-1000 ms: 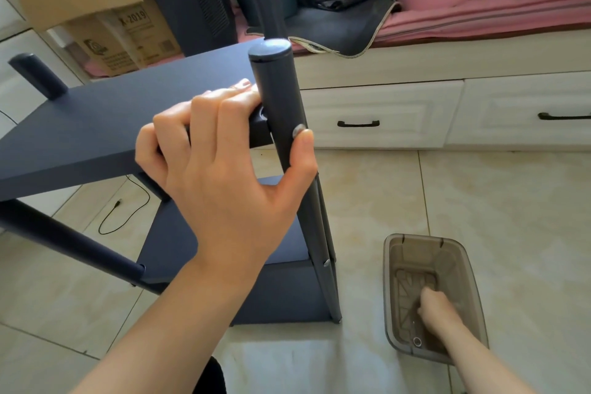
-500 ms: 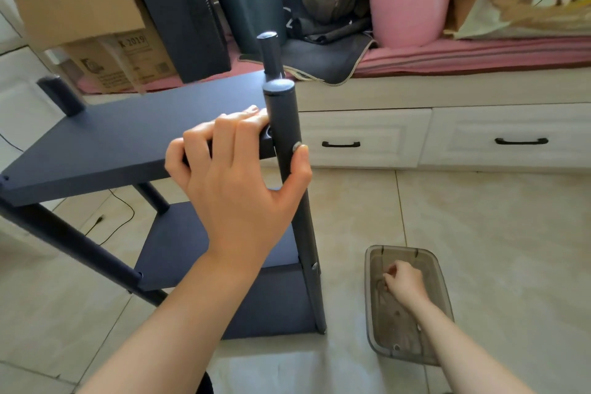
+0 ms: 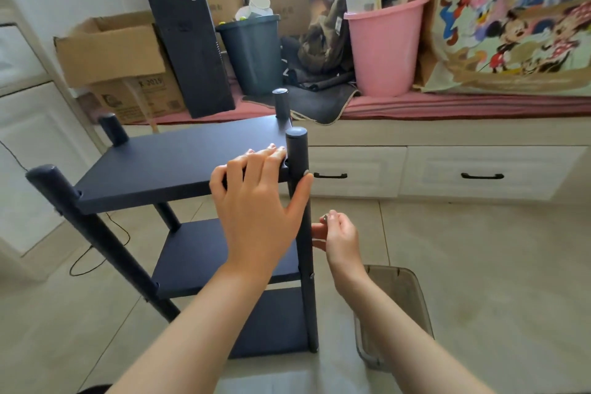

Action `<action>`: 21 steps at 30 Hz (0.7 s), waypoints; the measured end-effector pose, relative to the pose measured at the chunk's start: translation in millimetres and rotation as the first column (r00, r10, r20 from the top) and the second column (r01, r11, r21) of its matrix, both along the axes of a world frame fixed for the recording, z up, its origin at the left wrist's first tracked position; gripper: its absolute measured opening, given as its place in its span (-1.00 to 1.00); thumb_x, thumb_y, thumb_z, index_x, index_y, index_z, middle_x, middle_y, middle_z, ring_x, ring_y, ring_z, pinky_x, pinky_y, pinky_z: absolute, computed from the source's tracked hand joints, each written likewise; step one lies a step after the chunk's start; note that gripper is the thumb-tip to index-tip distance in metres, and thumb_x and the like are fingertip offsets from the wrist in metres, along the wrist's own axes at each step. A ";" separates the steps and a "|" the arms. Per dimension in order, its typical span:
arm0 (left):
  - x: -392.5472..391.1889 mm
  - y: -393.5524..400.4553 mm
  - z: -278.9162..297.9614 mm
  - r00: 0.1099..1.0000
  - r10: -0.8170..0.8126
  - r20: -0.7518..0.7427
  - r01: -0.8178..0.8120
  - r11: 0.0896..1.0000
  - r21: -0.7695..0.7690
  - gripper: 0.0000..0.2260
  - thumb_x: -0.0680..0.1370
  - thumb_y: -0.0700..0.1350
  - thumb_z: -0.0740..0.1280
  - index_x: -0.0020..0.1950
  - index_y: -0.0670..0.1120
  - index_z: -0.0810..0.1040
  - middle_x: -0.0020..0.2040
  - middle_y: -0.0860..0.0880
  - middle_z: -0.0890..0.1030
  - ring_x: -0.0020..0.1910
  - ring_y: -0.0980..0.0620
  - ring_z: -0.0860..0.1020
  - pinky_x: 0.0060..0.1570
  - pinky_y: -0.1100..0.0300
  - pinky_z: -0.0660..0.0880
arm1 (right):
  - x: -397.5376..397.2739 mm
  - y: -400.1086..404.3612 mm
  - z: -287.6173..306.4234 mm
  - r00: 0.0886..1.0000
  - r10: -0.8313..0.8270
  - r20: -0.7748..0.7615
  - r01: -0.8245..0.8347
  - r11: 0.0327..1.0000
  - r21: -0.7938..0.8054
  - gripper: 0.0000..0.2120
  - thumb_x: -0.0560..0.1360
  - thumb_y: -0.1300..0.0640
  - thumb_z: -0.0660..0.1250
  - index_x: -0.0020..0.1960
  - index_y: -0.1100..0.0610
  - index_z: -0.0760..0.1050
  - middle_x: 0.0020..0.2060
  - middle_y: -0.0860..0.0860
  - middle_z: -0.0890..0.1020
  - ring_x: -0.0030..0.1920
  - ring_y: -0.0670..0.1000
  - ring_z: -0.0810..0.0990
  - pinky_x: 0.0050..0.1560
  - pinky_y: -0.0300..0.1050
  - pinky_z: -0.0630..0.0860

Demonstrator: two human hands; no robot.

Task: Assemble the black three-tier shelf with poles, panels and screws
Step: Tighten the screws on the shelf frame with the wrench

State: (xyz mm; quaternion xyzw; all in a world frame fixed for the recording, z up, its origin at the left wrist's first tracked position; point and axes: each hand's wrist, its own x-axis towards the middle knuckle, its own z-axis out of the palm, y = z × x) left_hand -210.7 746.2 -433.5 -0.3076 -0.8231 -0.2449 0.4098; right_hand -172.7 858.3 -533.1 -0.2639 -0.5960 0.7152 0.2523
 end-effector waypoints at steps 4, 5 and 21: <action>6.3 -4.9 3.3 0.999 0.008 0.032 -0.008 1.000 -0.009 -0.54 0.59 0.23 0.22 0.26 -0.07 0.61 0.21 0.01 0.63 0.26 -0.09 0.52 0.31 -0.01 0.25 | 1.1 -23.9 -1.9 0.995 0.100 -0.006 -0.100 0.995 0.023 -0.70 0.72 0.09 -0.03 -0.06 0.20 0.36 -0.50 -0.09 0.59 -0.44 -0.18 0.56 -0.27 -0.21 0.45; 7.6 -5.8 3.9 0.999 0.011 0.034 -0.011 1.000 -0.010 -0.54 0.59 0.23 0.21 0.27 -0.06 0.61 0.22 0.01 0.63 0.26 -0.08 0.52 0.31 -0.01 0.25 | 0.0 -27.6 -3.7 0.994 0.106 -0.017 -0.106 0.994 0.018 -0.70 0.71 0.10 -0.03 -0.06 0.22 0.36 -0.50 -0.04 0.57 -0.44 -0.11 0.54 -0.28 -0.18 0.45; -25.2 -43.0 35.5 0.989 0.082 0.123 -0.097 0.988 0.118 -0.55 0.55 0.23 0.18 0.21 -0.04 0.63 0.15 0.05 0.65 0.18 -0.03 0.54 0.30 0.05 0.21 | -41.6 -59.5 36.2 0.987 0.149 -0.054 -0.146 0.988 0.053 -0.74 0.72 0.12 0.00 -0.03 0.24 0.33 -0.30 0.20 0.44 -0.51 -0.08 0.44 -0.49 -0.23 0.39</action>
